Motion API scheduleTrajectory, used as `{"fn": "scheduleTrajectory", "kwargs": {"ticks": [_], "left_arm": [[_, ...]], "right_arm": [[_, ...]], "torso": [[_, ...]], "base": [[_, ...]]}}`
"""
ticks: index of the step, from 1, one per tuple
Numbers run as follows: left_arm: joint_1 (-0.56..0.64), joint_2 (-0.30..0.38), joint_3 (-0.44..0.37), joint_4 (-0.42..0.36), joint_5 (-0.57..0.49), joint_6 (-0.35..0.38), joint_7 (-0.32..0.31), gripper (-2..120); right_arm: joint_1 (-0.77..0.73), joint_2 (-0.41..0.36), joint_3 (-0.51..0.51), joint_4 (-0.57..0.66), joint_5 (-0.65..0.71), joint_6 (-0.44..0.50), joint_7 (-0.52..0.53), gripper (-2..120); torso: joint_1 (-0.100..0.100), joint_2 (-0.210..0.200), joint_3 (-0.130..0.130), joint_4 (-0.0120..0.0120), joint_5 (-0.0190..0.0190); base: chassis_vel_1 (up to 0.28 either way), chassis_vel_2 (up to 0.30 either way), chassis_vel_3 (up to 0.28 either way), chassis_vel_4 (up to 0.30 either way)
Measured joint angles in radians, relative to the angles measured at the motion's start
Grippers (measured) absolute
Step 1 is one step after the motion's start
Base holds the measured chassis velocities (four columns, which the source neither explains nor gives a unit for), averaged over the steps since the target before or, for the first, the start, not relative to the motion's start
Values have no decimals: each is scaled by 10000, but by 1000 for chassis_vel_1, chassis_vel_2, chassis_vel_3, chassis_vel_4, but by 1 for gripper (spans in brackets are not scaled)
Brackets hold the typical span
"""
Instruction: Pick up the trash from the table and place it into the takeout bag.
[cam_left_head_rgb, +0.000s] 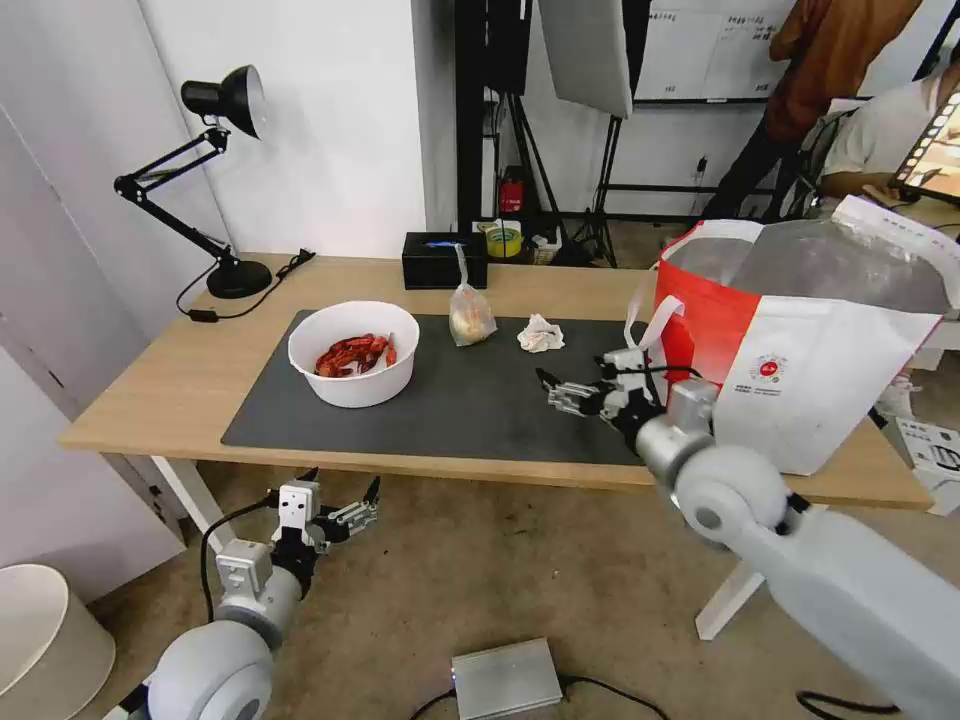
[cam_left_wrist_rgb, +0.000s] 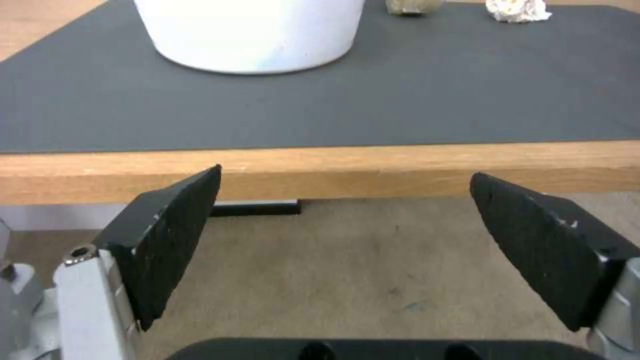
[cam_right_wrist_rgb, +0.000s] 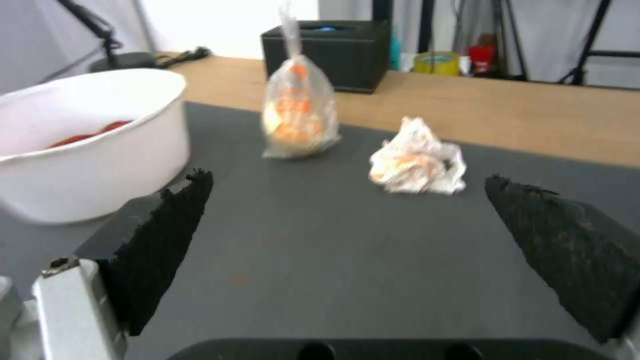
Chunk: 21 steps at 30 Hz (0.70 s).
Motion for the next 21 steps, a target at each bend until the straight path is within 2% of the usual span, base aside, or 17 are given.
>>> {"fn": "scheduleTrajectory", "kwargs": {"ticks": [7,13,15,21], "left_arm": [[-30,-41,82,41,12,5,-6,100],[-46,-65,99,48,14,5,-11,100],[-25,-93,112,48,31,6,-17,100],[58,-134,115,14,60,6,-20,100]], "right_arm": [[1580,972,-982,-1311,11,-658,873,100],[2192,1501,-1434,-2037,-10,-1338,1407,100],[2587,1896,-1699,-2647,-21,-1629,1657,100],[3254,2724,-1975,-3822,19,-1811,1900,100]], "torso": [[0,0,0,0,1],[0,0,0,0,1],[0,0,0,0,0],[0,1,0,0,1]], "base": [[0,0,0,0],[0,0,0,0],[0,0,0,0],[0,0,0,0]]}}
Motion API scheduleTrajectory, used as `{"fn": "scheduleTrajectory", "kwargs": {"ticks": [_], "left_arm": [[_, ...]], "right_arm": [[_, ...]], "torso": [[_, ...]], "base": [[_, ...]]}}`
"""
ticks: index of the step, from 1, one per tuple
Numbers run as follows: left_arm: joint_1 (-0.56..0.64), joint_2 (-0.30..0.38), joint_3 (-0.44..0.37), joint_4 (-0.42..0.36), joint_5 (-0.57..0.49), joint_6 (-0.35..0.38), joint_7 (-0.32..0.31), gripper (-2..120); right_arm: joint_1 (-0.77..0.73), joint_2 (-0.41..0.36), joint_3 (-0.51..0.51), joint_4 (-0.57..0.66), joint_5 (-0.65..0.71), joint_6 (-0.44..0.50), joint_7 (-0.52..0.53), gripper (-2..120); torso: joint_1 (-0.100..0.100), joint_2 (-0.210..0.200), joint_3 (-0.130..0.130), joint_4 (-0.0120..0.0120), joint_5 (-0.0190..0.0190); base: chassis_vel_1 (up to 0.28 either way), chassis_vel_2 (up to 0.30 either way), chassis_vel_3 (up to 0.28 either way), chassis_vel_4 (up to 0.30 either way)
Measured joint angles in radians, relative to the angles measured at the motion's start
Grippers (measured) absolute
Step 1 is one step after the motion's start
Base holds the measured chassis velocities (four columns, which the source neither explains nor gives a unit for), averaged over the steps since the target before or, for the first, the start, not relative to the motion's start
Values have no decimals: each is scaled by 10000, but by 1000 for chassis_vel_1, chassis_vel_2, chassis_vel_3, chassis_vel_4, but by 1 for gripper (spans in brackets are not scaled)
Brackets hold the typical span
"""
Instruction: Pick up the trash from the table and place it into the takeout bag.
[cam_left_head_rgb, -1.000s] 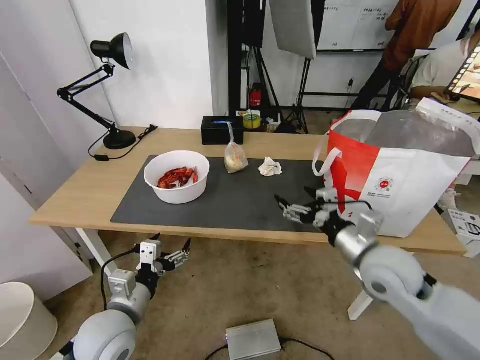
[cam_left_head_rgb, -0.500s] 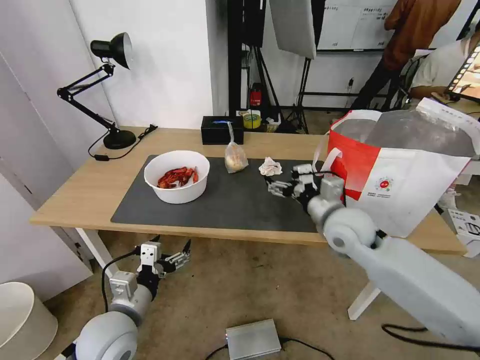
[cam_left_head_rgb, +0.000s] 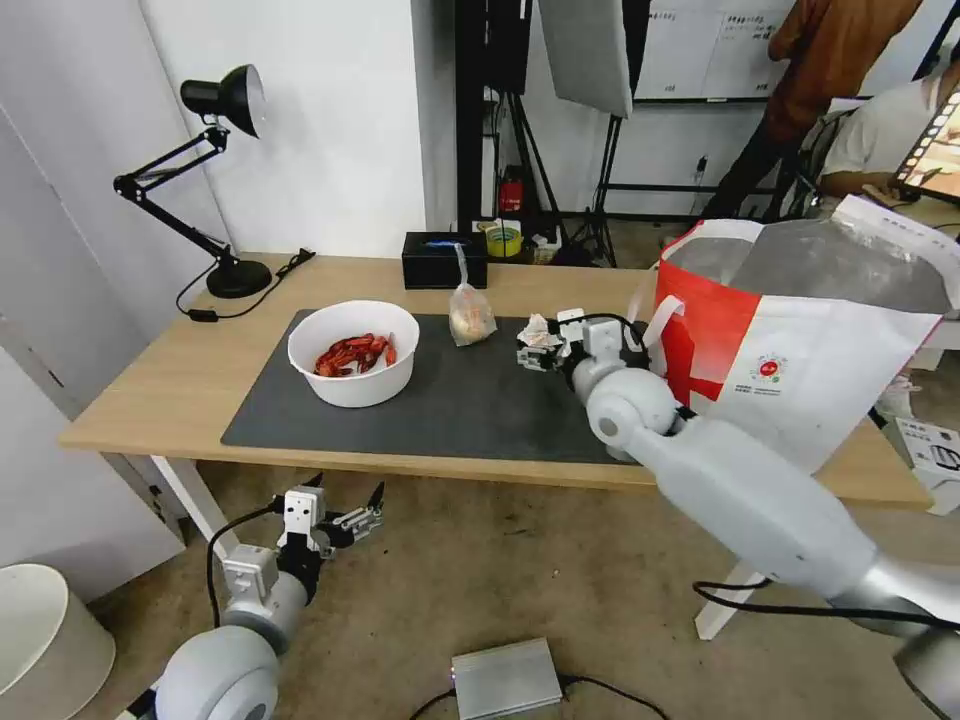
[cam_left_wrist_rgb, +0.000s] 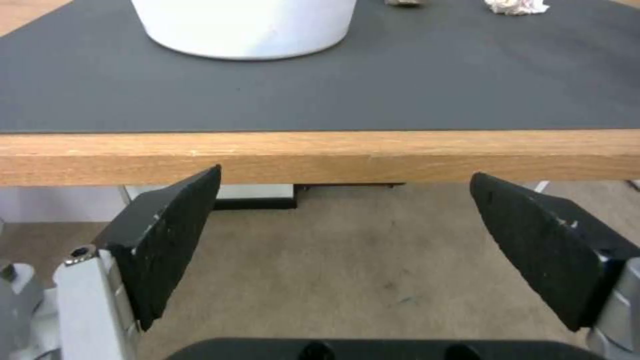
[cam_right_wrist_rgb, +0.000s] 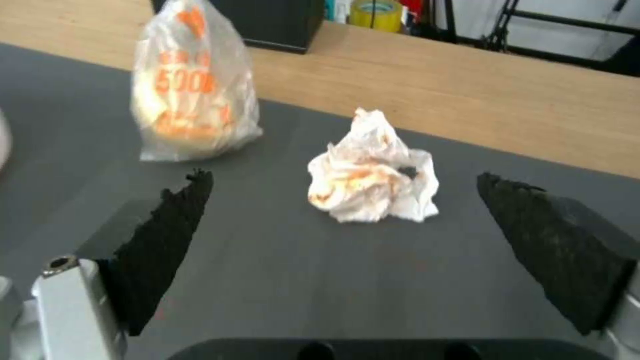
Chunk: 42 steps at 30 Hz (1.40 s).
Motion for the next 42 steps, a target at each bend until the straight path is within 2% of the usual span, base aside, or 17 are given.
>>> {"fn": "scheduleTrajectory", "kwargs": {"ticks": [7,20,30,42], "left_arm": [[18,-52,60,-43,39,-7,-3,100],[143,-48,-35,-90,41,-32,-6,100],[154,-83,-12,-114,51,-47,-6,100],[155,-111,34,-125,63,-66,-5,100]], "right_arm": [[626,864,-316,-1261,70,-95,324,100],[1318,1856,-338,-3515,-251,-156,706,100],[1755,2585,-302,-4736,-490,-157,578,100],[1794,3007,-183,-5752,-814,-416,306,100]], "torso": [[0,1,0,2,-1],[-1,0,0,0,0],[-1,0,0,0,0],[-1,0,0,0,1]], "base": [[0,0,0,0],[0,0,0,0],[0,0,0,0],[0,0,0,0]]}}
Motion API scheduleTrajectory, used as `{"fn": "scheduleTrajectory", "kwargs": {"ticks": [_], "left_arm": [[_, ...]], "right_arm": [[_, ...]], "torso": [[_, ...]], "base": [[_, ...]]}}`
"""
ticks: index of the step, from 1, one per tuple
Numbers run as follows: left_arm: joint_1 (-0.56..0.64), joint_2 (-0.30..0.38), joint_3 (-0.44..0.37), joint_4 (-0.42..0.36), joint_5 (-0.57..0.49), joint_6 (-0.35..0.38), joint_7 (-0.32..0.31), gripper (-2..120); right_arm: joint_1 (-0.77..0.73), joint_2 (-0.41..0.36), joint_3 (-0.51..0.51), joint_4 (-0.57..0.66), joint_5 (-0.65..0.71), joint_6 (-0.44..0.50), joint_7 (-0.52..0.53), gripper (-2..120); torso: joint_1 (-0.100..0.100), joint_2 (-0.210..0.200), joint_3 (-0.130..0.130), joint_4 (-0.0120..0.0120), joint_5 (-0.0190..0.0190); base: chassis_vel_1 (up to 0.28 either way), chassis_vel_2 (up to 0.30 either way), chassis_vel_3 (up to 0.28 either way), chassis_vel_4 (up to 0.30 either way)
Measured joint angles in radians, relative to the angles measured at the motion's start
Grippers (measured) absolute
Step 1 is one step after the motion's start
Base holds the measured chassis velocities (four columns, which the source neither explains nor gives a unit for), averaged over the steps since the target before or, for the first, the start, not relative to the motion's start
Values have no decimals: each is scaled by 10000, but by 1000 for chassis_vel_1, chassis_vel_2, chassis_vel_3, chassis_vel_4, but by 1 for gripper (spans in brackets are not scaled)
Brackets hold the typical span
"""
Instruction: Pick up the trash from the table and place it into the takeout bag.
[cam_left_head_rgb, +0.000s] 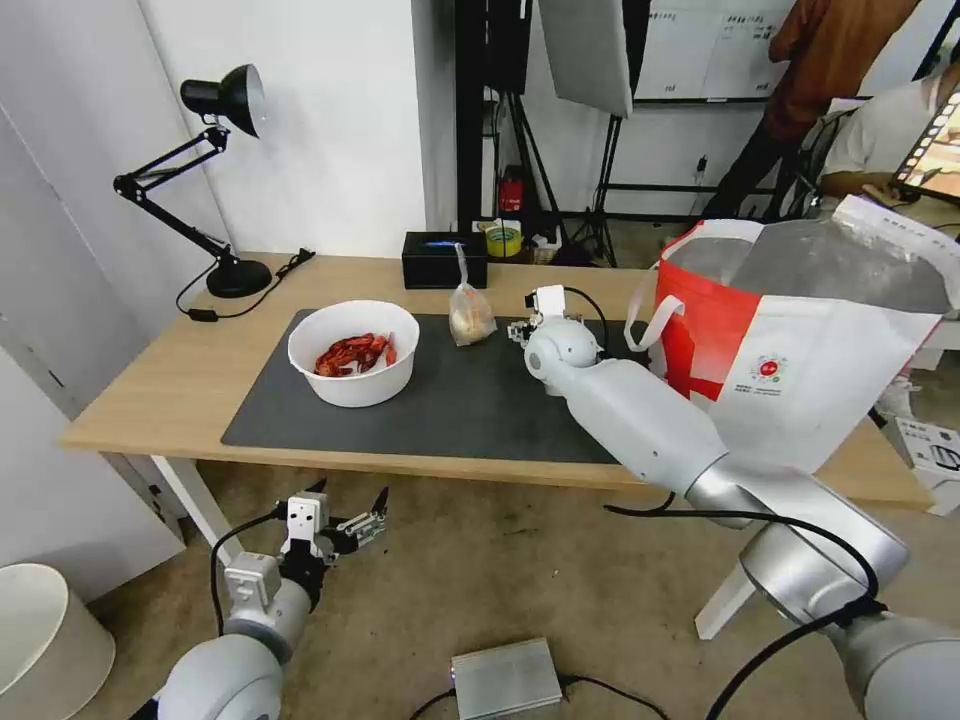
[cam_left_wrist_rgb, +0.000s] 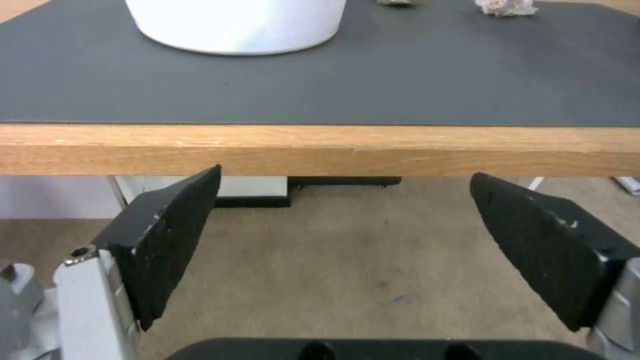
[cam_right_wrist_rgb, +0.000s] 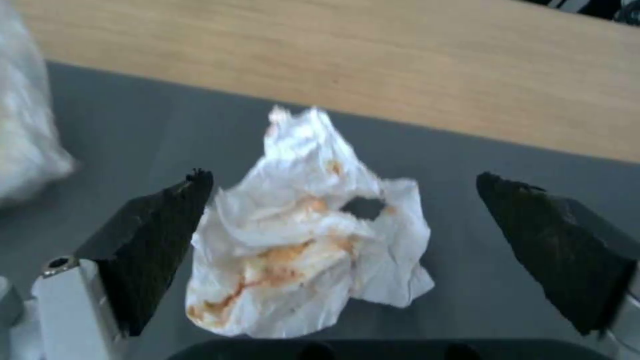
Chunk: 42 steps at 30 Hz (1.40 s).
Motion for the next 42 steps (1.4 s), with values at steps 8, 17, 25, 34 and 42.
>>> {"fn": "scheduleTrajectory", "kwargs": {"ticks": [8,17,25,34,42], "left_arm": [[34,-65,2,-19,-6,-23,0,100],[158,-109,-40,-93,13,-29,0,100],[197,-155,-24,-150,319,-208,41,100],[185,-172,14,-209,343,-252,28,100],[131,-152,29,-190,291,-252,9,100]], "right_arm": [[15,220,81,-266,-4,-152,-17,100],[9,435,235,-418,52,-290,175,100],[-148,445,486,-325,515,-561,604,79],[-192,448,616,-322,771,-641,838,48],[-218,349,600,-210,819,-614,932,19]], "torso": [[0,0,-1,0,-1],[0,0,-1,0,-1],[-1,1,-2,2,0],[-4,2,-3,8,0],[-1,1,0,-3,0]], "base": [[0,0,0,0],[0,0,0,0],[0,0,0,0],[0,0,0,0],[0,0,0,0]]}}
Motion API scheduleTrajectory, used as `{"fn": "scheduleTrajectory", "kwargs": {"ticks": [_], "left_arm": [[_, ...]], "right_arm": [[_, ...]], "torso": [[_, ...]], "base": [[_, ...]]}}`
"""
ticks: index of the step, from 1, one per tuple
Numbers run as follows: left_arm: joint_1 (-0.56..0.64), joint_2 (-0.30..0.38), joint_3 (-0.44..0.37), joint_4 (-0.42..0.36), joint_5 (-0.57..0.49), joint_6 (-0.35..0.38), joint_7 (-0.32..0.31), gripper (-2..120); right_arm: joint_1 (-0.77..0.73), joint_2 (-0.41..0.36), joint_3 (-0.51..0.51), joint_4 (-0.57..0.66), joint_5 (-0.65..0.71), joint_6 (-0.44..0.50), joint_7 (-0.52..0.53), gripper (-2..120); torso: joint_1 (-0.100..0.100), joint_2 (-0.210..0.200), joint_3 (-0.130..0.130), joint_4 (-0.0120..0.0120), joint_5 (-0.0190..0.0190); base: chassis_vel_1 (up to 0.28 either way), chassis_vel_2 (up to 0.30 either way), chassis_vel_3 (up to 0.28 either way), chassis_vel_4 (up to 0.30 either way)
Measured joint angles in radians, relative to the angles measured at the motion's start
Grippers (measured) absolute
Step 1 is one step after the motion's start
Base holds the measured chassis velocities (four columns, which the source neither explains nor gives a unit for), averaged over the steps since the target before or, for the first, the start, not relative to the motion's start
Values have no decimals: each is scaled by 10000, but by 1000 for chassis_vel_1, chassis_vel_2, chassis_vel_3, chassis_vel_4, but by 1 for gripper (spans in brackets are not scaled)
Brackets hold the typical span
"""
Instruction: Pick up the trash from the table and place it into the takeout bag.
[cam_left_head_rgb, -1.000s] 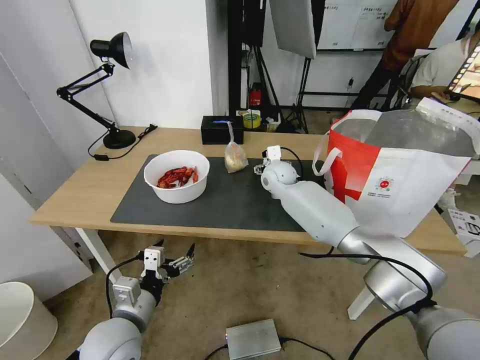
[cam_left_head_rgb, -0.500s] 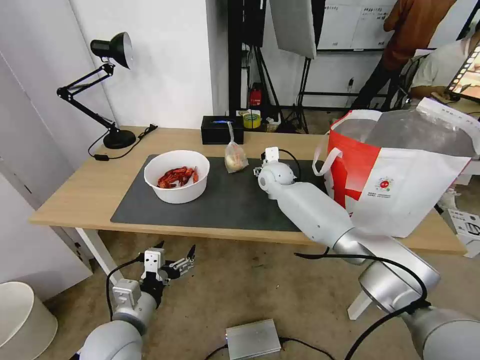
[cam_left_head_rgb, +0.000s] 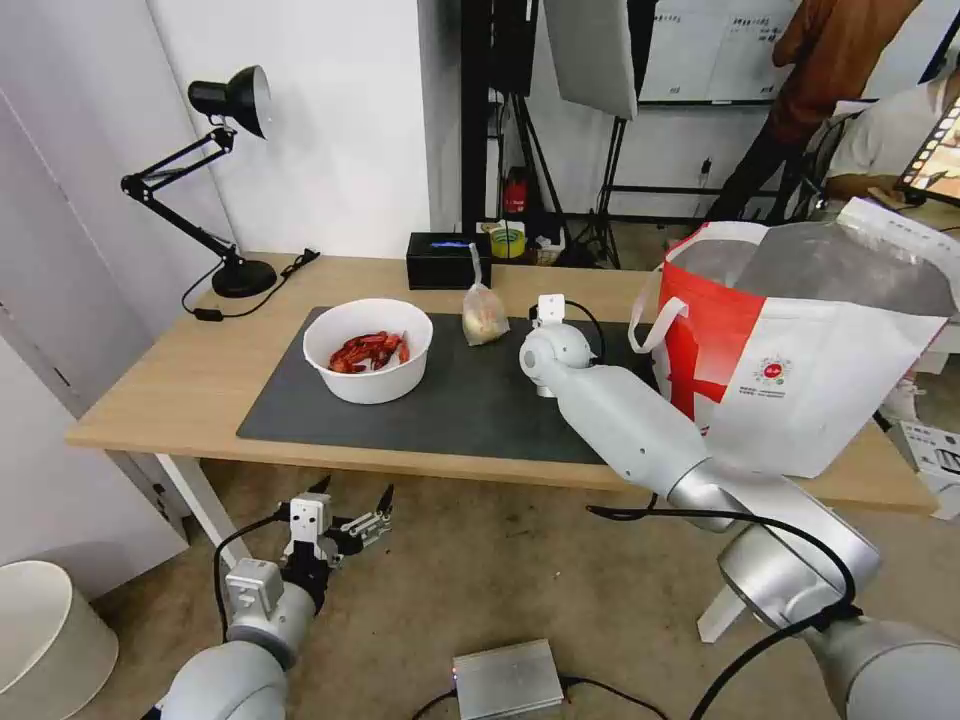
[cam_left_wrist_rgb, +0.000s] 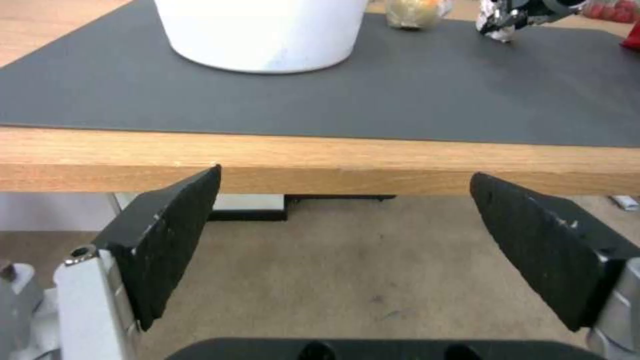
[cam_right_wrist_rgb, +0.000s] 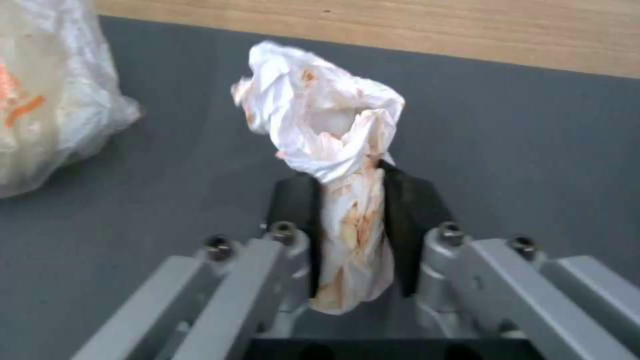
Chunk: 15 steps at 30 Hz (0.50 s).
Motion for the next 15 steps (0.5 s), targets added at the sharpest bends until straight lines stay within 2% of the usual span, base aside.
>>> {"fn": "scheduleTrajectory", "kwargs": {"ticks": [1,3,6,10,15], "left_arm": [[-1,2,0,4,-1,0,-2,100],[-1,2,0,5,-2,0,-3,100],[1,-13,10,8,-2,0,-5,100],[-2,-50,37,25,-2,0,-7,100],[4,-89,64,33,12,0,-10,100]], "right_arm": [[-3,-6,-6,36,7,9,12,13],[-6,-8,-11,73,14,11,31,11],[-10,-21,-45,245,94,24,64,2],[15,-38,-71,409,146,181,51,2],[6,-148,-57,847,295,304,93,2]], "torso": [[0,-1,0,-1,0],[1,-1,1,-2,0],[1,-1,2,-8,0],[2,-2,2,3,-1],[1,-2,1,3,-1]], "base": [[0,0,0,0],[0,0,0,0],[0,0,0,0],[0,0,0,0],[0,0,0,0]]}}
